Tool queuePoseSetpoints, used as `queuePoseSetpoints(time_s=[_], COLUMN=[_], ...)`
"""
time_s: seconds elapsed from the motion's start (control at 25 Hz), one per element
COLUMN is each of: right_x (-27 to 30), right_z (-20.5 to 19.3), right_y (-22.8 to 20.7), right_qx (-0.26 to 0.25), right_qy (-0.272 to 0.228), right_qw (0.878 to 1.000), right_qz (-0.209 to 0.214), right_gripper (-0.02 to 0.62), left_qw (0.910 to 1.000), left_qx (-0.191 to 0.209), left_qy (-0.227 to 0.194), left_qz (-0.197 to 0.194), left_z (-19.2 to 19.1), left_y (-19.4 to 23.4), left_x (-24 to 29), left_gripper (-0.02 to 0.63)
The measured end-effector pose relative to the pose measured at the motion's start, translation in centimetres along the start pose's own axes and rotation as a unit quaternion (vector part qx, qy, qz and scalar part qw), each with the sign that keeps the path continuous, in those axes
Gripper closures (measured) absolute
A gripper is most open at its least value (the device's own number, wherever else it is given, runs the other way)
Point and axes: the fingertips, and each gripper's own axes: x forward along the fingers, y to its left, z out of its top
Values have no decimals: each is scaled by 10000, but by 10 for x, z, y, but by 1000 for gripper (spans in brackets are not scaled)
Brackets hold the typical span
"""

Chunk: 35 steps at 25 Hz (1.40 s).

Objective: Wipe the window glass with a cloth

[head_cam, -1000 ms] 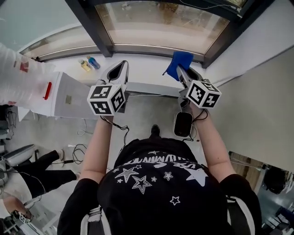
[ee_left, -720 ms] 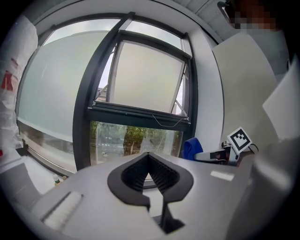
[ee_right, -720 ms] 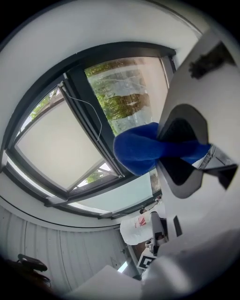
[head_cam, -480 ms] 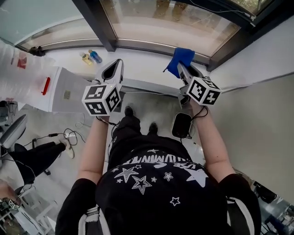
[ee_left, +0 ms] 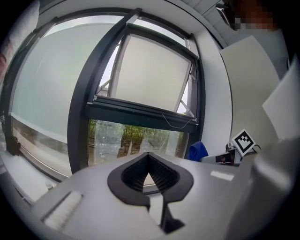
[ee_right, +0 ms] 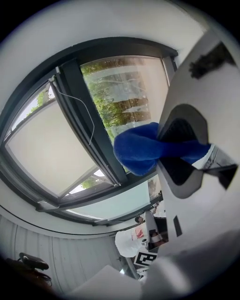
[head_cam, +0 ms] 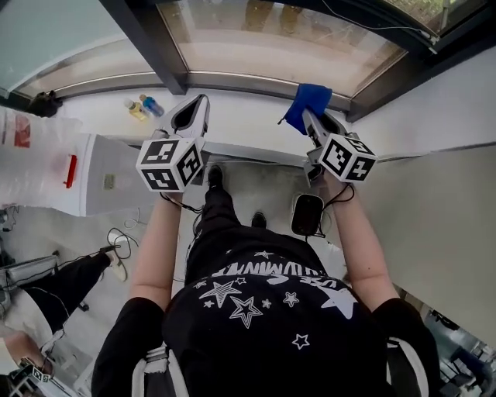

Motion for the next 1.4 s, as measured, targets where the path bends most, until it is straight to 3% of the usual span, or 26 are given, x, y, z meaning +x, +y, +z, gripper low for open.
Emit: queuePoseSetpoints(time_s=[0.4,0.8,1.08,1.28,1.4], right_x=[119,273,360,412,440], right_z=[19,34,42,28,27], right_y=[50,151,199,225,223], right_qx=[-405,-1007,-1210,-1509,-1529], right_qy=[297,674,772,890,850], right_qw=[9987,9888,9835,9768,9785], right_qz=[107,873,1100,1228,1097], right_gripper=[522,522,520,522,522], left_qw=[9998,9984,9979,9974,9971], left_qx=[-160,-257,-103,-229,-310], left_qy=[-40,-251,-270,-193,-153], left_qz=[-73,438,580,650,676], left_z=[18,52,67,63,59], left_y=[103,227,287,327,342], left_x=[57,74,82,86,91], left_gripper=[598,598,598,598,598])
